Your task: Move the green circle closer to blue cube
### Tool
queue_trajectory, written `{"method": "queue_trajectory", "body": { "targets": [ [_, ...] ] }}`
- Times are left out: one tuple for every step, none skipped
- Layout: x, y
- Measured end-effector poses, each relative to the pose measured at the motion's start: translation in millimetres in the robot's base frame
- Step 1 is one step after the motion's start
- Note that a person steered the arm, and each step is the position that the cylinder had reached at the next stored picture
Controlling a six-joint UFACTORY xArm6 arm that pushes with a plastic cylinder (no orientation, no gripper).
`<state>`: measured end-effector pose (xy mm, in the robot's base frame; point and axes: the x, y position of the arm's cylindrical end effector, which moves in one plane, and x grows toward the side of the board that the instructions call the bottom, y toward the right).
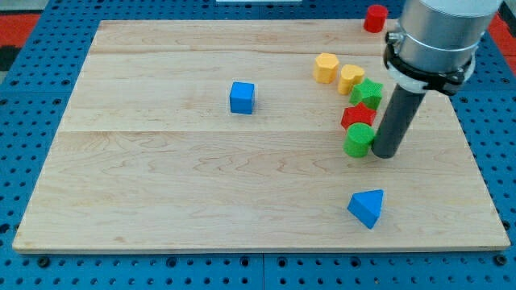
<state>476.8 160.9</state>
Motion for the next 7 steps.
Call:
{"method": "queue_trajectory", "body": {
  "targets": [
    [-11.2,-26.7],
    [-15.5,-71.6],
    [-15.5,-106.1],
    [-26.8,-108.6],
    [-38.1,-111.6],
    [-52.5,-111.7],
    [-68.3,-111.7]
  ]
}}
